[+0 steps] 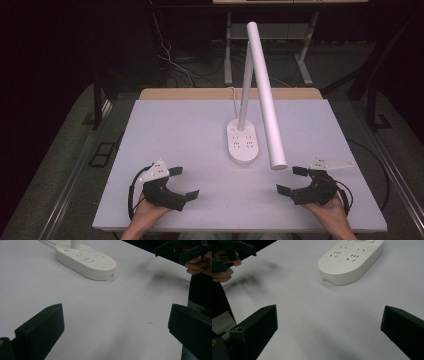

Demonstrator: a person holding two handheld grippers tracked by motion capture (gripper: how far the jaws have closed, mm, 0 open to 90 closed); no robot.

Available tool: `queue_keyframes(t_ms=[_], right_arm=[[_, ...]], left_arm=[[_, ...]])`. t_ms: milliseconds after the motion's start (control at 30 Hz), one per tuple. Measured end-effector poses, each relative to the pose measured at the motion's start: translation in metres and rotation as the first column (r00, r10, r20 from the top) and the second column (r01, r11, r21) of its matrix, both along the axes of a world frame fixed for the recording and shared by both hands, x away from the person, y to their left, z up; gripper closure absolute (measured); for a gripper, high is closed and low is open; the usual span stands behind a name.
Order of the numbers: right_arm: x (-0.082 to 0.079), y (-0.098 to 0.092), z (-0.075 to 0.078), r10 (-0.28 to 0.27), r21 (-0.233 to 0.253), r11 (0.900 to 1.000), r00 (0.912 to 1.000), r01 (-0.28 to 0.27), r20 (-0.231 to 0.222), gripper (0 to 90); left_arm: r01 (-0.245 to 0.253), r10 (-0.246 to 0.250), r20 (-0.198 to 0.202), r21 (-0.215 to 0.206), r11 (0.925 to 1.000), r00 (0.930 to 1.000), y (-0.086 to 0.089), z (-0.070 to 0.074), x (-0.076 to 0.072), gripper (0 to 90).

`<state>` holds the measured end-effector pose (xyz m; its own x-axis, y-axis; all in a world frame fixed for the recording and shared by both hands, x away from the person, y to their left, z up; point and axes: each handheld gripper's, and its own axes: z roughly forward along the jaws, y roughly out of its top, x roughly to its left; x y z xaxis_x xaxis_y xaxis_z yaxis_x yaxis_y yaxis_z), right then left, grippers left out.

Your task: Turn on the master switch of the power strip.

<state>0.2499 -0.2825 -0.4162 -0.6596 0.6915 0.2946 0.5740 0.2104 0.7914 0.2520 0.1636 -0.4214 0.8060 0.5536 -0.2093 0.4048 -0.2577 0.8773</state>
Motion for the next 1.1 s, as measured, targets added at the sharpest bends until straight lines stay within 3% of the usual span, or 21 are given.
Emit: queue_keyframes(t_ms=[133,300,733,1100], right_arm=[[0.0,0.0,0.0,0.003,0.001,1.0,1.0,-0.003,0.001,0.3],[-0.002,-0.001,0.001,-0.001,-0.003,1.0,0.9999,0.001,0.01,0.3],[-0.003,-0.006,0.002,-0.01,0.003,1.0,0.9998,0.01,0.015,0.3],[-0.005,-0.007,0.002,-0.018,0.006,1.0,0.9997,0.018,0.019,0.3]], left_arm=[[-0.012,0.012,-0.012,0.009,0.9999,0.9999,0.001,0.001,0.001,0.0],[0.0,0.001,-0.057,0.025,0.9997,0.9984,0.002,0.002,0.004,0.0],[0.029,-0.024,-0.086,0.061,0.9977,0.996,-0.003,0.008,0.009,0.0],[0.057,-0.05,-0.093,0.082,0.995,0.9944,-0.005,0.025,0.016,0.0]])
